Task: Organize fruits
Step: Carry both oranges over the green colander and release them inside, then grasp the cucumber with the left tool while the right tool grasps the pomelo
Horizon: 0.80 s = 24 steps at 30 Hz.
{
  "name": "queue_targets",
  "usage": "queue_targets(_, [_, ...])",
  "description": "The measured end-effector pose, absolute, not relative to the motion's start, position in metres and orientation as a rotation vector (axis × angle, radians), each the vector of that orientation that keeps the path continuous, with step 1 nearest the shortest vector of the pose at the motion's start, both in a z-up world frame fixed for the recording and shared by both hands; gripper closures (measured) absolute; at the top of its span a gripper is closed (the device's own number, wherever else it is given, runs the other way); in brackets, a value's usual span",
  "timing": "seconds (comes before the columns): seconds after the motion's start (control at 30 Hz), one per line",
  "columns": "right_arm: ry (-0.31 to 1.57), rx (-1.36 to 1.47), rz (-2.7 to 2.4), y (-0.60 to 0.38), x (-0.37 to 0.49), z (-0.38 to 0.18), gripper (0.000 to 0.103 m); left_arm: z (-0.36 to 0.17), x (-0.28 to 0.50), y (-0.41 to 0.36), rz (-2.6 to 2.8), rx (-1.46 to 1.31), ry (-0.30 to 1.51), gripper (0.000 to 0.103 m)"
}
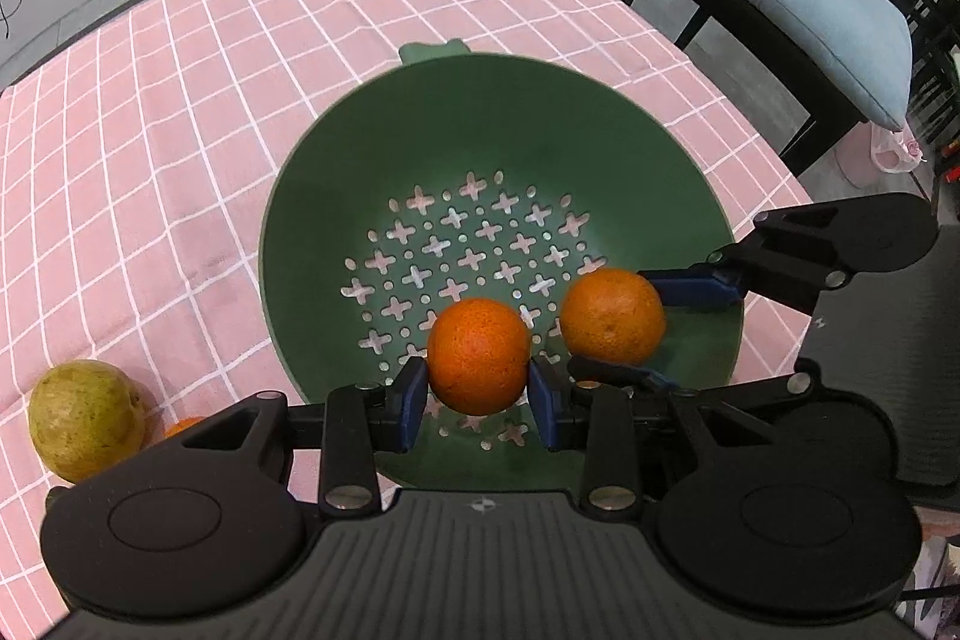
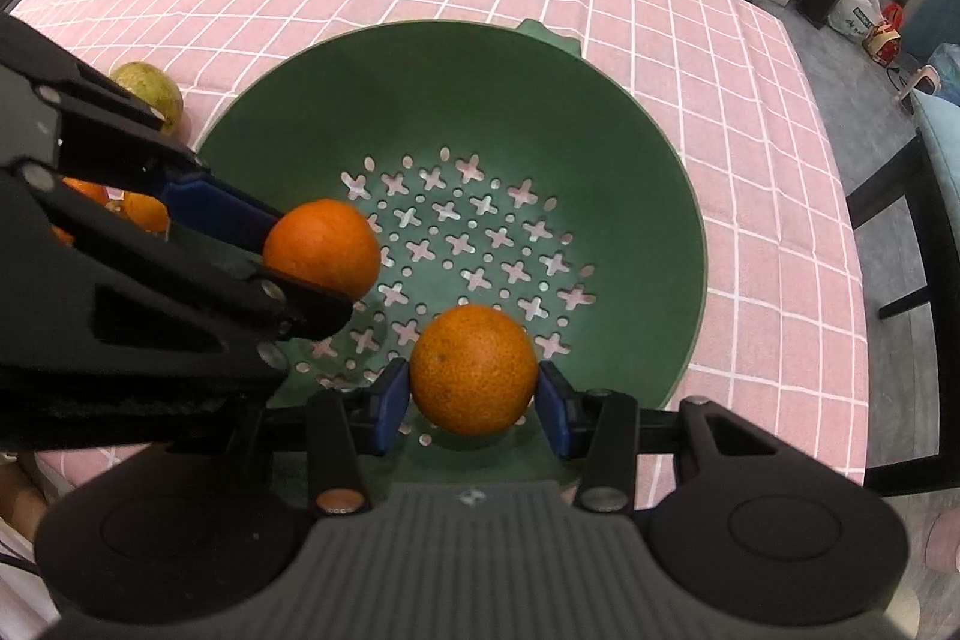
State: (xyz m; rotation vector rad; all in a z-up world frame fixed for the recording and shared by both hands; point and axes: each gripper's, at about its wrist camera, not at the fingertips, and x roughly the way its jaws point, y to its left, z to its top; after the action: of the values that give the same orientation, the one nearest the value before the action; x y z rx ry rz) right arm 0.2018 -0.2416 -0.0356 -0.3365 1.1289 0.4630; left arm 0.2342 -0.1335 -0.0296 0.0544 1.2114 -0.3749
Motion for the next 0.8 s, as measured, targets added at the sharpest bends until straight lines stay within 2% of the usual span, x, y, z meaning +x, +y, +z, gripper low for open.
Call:
queue_targets(0.13, [1.129, -0.332, 0.462, -0.241, 0.199, -0.035, 0.060, -0.030, 0.234, -0.133, -0.378, 0.048, 1.209, 0.060])
queue_targets(0.2, [1.123, -0.338, 0.464, -0.241, 0.201, -0.034, 0.053, -0.027, 0.233, -0.133, -0.384, 0.048, 1.200, 0.048])
queue_targets(0.23, [1.112, -0.346, 0.463, -0.241, 0.199, -0.032, 0.046, -0.025, 0.232, -0.134, -0.383, 0.048, 1.192, 0.044])
queue_targets(0.27, [1.103, -0.352, 0.459, -0.241, 0.198, -0.031, 0.045, -0.023, 0.231, -0.134, -0.382, 0.048, 1.179, 0.041])
queue_targets(0.4, [1.077, -0.350, 0.451, -0.244, 0.194, -0.019, 0.044, -0.009, 0.222, -0.133, -0.393, 0.041, 1.129, 0.041])
queue_targets(0.47, [1.048, -0.355, 0.433, -0.246, 0.189, -0.012, 0.035, 0.002, 0.214, -0.130, -0.402, 0.038, 1.090, 0.041])
queue_targets(0.53, [1.008, -0.358, 0.403, -0.248, 0.181, -0.005, 0.031, 0.012, 0.205, -0.127, -0.399, 0.044, 1.059, 0.041])
queue_targets(0.8, [0.818, -0.292, 0.339, -0.245, 0.136, 0.022, 0.027, 0.042, 0.172, -0.085, -0.319, 0.023, 0.990, 0.040])
